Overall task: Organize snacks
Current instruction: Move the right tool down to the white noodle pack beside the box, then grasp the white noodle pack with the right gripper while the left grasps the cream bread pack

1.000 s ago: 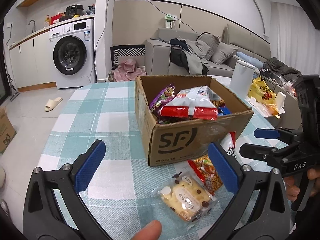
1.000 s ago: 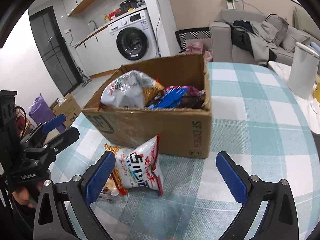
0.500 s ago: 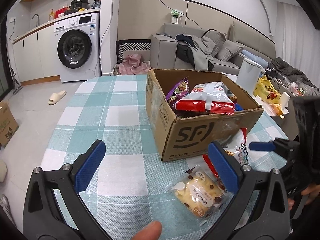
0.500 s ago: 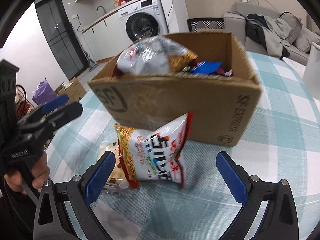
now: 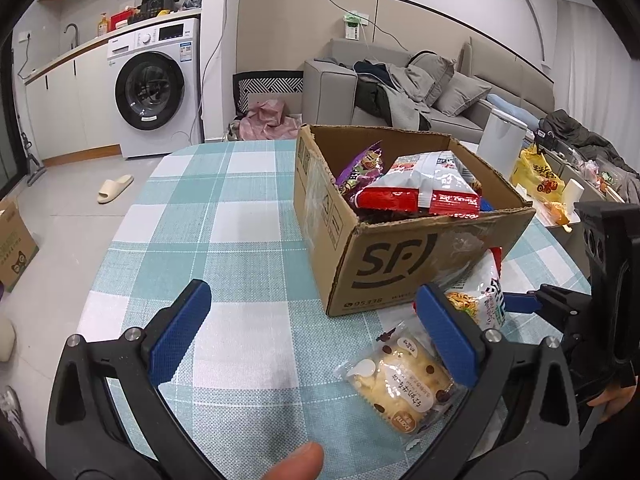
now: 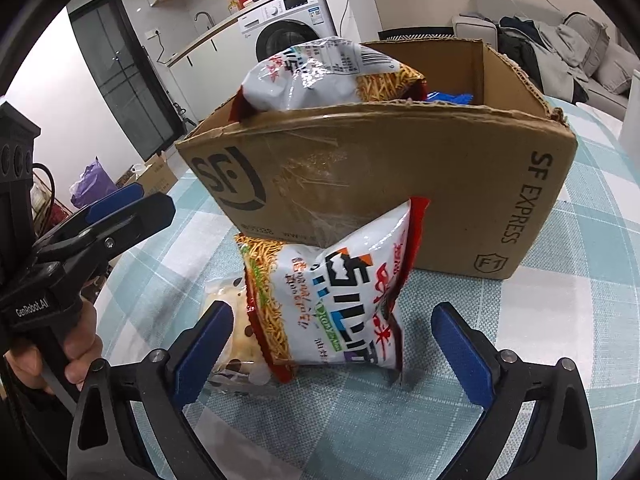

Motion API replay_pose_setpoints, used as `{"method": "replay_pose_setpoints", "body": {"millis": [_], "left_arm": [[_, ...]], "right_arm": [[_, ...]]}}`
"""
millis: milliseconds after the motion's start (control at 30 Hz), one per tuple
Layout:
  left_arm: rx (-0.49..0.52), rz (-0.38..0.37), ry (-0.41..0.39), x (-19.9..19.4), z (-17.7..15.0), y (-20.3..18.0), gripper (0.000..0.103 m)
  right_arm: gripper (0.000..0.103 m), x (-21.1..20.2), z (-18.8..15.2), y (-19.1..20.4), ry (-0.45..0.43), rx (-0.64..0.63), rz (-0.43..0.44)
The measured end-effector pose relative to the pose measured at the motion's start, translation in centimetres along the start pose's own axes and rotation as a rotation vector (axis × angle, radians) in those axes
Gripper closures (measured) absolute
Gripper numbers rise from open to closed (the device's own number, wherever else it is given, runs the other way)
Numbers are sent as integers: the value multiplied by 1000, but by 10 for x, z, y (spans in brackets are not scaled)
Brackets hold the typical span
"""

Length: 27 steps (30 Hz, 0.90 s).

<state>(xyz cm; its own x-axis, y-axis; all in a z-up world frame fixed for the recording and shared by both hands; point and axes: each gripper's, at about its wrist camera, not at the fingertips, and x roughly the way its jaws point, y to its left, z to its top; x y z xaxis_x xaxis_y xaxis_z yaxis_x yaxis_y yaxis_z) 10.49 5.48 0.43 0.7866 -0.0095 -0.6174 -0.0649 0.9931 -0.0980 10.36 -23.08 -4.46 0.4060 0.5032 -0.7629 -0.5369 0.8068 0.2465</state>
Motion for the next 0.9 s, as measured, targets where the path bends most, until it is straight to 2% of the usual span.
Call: {"method": "replay_pose_setpoints", "body": {"millis": [167,267,400,500,767,900], "left_arm": [[-6,-2,22,6,-2,1,1],[-17,-14,43,9,-3,3,1],[-2,-12,37,11,-4,1,1],[-1,-17,41,12,-4,1,1],[13,-24,56,14,-6,-2,1],[20,-32,70,17,-8,-5,1]], "right_arm": [[6,4,2,-3,-10,5,-5],[16,8,2,-4,-5,14,19],[35,6,3,-4,-13,13,51],[43,4,3,-4,-21,12,57],[46,-22,10,-6,-48,-27,52],[46,-47,16,-9,-99,-32,45]]}}
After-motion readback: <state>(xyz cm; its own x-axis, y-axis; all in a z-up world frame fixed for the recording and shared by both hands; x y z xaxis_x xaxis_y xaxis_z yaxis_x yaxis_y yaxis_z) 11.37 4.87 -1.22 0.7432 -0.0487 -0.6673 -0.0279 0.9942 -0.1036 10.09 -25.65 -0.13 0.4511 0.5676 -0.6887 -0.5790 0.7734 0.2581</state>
